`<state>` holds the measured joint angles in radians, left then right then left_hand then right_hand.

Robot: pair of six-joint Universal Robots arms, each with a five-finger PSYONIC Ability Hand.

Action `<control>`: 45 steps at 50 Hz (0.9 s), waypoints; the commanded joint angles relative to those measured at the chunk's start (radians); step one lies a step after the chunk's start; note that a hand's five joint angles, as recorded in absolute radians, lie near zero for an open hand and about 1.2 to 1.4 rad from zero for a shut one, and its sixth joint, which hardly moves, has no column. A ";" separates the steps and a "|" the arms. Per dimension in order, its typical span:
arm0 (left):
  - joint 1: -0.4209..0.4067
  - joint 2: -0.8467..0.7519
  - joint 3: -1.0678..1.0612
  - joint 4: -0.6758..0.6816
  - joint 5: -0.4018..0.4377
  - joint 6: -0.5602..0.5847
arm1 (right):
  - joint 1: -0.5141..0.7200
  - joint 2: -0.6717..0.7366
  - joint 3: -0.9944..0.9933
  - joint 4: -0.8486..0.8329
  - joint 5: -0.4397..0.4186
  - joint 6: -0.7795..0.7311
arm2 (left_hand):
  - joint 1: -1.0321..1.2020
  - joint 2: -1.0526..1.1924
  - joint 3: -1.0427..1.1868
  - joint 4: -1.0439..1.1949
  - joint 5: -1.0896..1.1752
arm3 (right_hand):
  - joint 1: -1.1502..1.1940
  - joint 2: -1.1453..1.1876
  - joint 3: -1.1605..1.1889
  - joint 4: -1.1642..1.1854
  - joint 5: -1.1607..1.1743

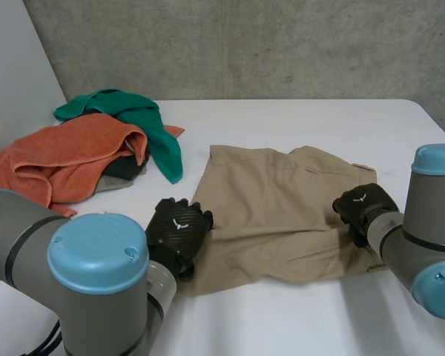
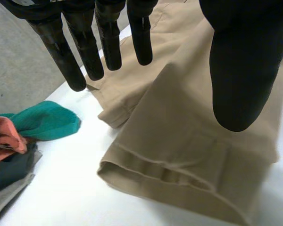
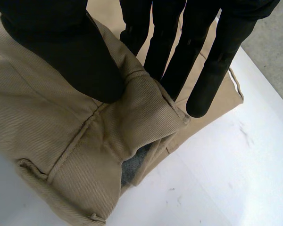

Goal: Fold the laundry.

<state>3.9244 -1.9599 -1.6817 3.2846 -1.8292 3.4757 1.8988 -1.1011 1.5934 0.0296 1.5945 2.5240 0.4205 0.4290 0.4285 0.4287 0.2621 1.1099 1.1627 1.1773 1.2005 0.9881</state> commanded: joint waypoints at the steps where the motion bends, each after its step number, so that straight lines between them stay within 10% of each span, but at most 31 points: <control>1: 0.045 -0.014 -0.003 0.020 0.011 0.016 | 0.000 0.004 0.003 0.000 -0.001 -0.004 | 0.089 0.081 0.081 0.081 0.073 | 0.286 0.234 0.219 0.196 0.234; 13: 0.049 -0.059 -0.019 0.017 0.018 0.056 | -0.001 0.003 0.003 -0.014 -0.001 -0.004 | 0.219 0.210 0.211 0.210 0.202 | 0.286 0.234 0.219 0.196 0.234; 21: 0.059 -0.056 -0.023 0.021 0.047 0.054 | -0.007 -0.003 0.002 -0.036 -0.002 0.009 | 0.817 0.808 0.809 0.808 0.801 | 0.286 0.234 0.219 0.196 0.234; 27: 0.085 -0.054 -0.006 0.026 0.103 0.054 | -0.017 -0.052 -0.004 -0.040 -0.002 0.039 | 0.976 0.967 0.968 0.968 0.960 | -0.810 -0.863 -0.877 -0.901 -0.863; 45: 0.159 -0.129 0.140 0.018 0.163 0.056 | -0.124 -0.401 0.240 0.179 -0.174 0.050 | 0.976 0.967 0.968 0.968 0.960 | -0.505 -0.558 -0.573 -0.596 -0.558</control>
<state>4.0854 -2.0481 -1.5864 3.3078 -1.6649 3.5304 1.8128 -1.4559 1.6890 0.1860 1.5213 2.5717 1.1452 1.1945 1.1884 1.1970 0.9819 0.4829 0.4820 0.4852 0.4942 0.3253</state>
